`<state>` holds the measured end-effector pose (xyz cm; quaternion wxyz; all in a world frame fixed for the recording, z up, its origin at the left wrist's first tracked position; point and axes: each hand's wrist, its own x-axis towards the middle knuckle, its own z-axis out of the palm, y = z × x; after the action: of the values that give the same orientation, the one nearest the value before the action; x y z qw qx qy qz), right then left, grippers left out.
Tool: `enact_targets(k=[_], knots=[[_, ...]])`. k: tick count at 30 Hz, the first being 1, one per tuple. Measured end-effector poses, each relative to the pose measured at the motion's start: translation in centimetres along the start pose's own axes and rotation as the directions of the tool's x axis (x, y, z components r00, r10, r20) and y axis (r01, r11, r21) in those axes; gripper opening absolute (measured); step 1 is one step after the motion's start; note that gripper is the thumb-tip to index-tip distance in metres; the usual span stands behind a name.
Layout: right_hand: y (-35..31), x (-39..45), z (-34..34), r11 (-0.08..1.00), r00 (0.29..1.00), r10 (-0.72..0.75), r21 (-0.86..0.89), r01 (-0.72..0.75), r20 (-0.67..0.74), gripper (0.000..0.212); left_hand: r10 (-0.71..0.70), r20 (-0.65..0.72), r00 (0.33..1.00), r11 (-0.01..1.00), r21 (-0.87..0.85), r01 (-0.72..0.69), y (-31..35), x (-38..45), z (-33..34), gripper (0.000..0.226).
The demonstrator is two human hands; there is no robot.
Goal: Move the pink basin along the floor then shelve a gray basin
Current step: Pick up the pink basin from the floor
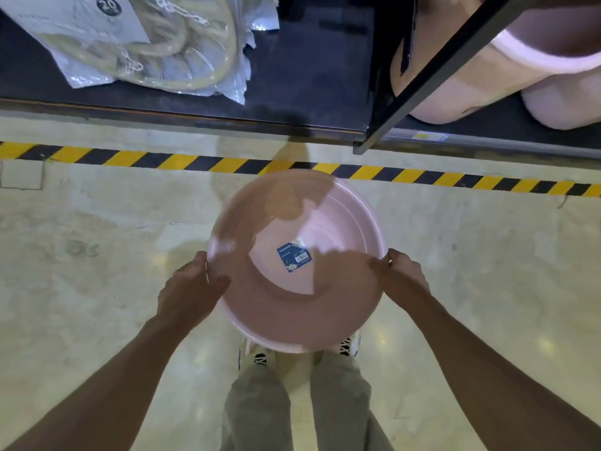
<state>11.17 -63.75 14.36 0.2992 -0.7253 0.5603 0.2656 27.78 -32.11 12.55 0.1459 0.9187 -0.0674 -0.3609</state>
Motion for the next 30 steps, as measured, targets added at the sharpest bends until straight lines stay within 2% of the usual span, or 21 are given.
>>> enact_targets(k=[5, 10, 15, 19, 23, 27, 30], knots=[[0.5, 4.6, 2.1, 0.995, 0.997, -0.079, -0.056, 0.08, 0.011, 0.034, -0.066, -0.034, 0.997, 0.995, 0.071, 0.068, 0.6, 3.1, 2.6, 0.029], [1.7, 8.5, 4.9, 0.983, 0.995, -0.101, -0.153, 0.098, -0.013, 0.047, -0.138, -0.023, 0.99, 0.985, 0.1, 0.14, 0.9, 5.5, 6.2, 0.028], [3.2, 11.3, 7.2, 0.973, 0.991, -0.129, -0.199, 0.121, -0.028, 0.044, -0.164, -0.004, 0.986, 0.981, 0.108, 0.163, -0.2, 6.9, 9.6, 0.048], [3.9, 12.8, 9.1, 0.971, 0.988, -0.153, -0.187, 0.151, 0.003, 0.044, -0.178, -0.026, 0.984, 0.982, 0.06, 0.179, -1.3, 8.3, 11.7, 0.055], [3.7, 13.4, 10.7, 0.976, 0.987, -0.149, -0.152, 0.156, 0.054, 0.039, -0.191, 0.017, 0.982, 0.982, 0.001, 0.191, -2.6, 9.4, 12.9, 0.044], [3.5, 13.3, 11.6, 0.987, 0.986, -0.133, -0.08, 0.141, 0.099, 0.042, -0.268, 0.042, 0.962, 0.961, 0.076, 0.265, -2.8, 9.7, 13.2, 0.034], [3.3, 13.1, 11.9, 0.989, 0.988, -0.126, -0.067, 0.133, 0.093, 0.039, -0.271, 0.034, 0.962, 0.959, 0.101, 0.266, -2.6, 9.6, 13.0, 0.034]])
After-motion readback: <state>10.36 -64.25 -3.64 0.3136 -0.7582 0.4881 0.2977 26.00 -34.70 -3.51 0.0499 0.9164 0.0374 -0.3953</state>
